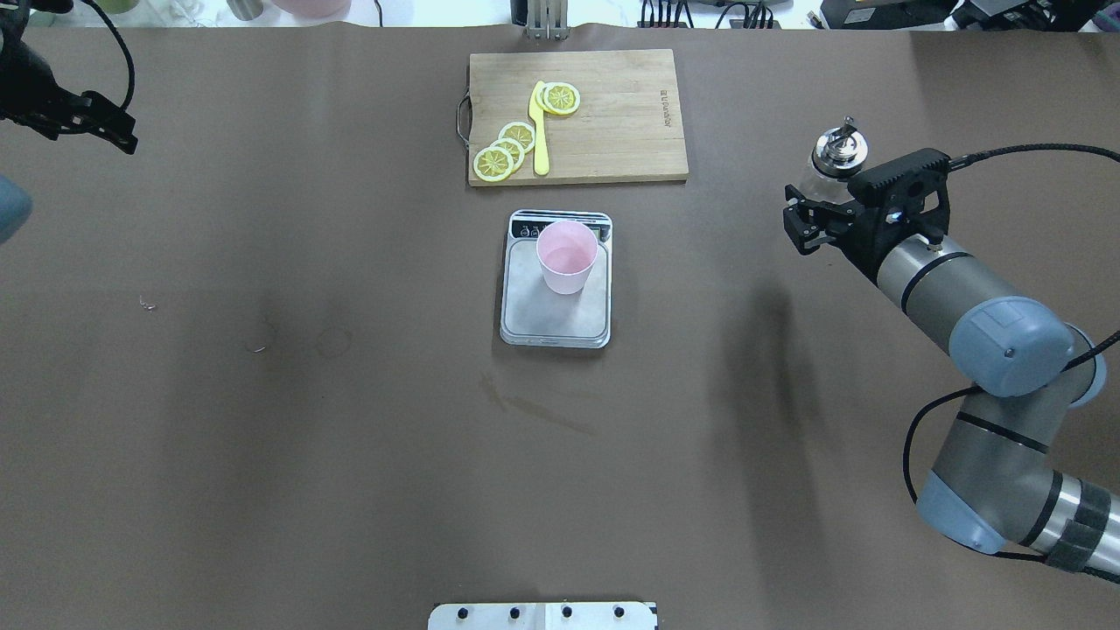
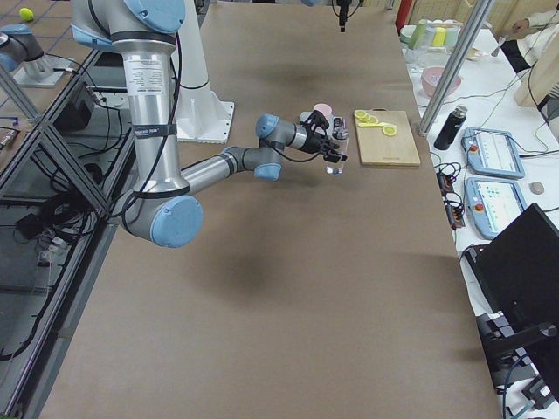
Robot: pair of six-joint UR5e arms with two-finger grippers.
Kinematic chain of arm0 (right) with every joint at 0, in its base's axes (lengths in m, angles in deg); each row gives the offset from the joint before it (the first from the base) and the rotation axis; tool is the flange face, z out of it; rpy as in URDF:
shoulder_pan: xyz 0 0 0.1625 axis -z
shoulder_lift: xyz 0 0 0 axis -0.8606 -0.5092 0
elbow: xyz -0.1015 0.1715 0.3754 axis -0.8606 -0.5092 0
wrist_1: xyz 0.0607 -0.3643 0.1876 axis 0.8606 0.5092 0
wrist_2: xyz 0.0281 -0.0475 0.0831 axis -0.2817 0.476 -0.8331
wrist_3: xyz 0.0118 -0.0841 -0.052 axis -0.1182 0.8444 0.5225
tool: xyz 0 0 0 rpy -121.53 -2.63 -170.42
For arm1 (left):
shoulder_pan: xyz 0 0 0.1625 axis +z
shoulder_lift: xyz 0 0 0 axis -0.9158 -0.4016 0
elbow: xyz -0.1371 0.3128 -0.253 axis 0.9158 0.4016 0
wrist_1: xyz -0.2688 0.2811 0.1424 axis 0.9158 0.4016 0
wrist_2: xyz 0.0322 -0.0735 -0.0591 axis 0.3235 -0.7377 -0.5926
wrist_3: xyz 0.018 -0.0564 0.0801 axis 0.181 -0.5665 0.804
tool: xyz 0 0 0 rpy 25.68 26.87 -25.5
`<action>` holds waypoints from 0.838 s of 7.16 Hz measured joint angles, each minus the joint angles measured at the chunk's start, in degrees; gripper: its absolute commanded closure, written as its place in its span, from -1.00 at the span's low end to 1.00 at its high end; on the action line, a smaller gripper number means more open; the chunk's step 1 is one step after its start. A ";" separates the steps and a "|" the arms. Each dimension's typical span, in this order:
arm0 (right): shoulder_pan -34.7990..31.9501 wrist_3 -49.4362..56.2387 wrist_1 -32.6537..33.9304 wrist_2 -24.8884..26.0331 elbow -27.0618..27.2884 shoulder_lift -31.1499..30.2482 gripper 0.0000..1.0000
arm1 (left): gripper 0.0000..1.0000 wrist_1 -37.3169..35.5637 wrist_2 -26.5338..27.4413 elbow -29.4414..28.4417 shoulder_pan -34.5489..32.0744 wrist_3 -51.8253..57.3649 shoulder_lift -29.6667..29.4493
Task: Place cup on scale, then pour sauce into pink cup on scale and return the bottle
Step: 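Turn the bottle upright and carry it back with the right gripper, then lower the sauce bottle onto the table with the right gripper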
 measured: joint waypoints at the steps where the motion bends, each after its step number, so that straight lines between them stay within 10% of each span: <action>1: -0.52 -2.10 -2.91 -0.96 -1.92 -0.13 1.00 | -0.98 0.00 0.02 -0.11 0.02 0.01 0.00; 6: -1.75 -5.73 -4.49 -4.82 -6.63 0.04 1.00 | -0.98 -0.02 0.08 -0.41 0.09 0.01 -0.33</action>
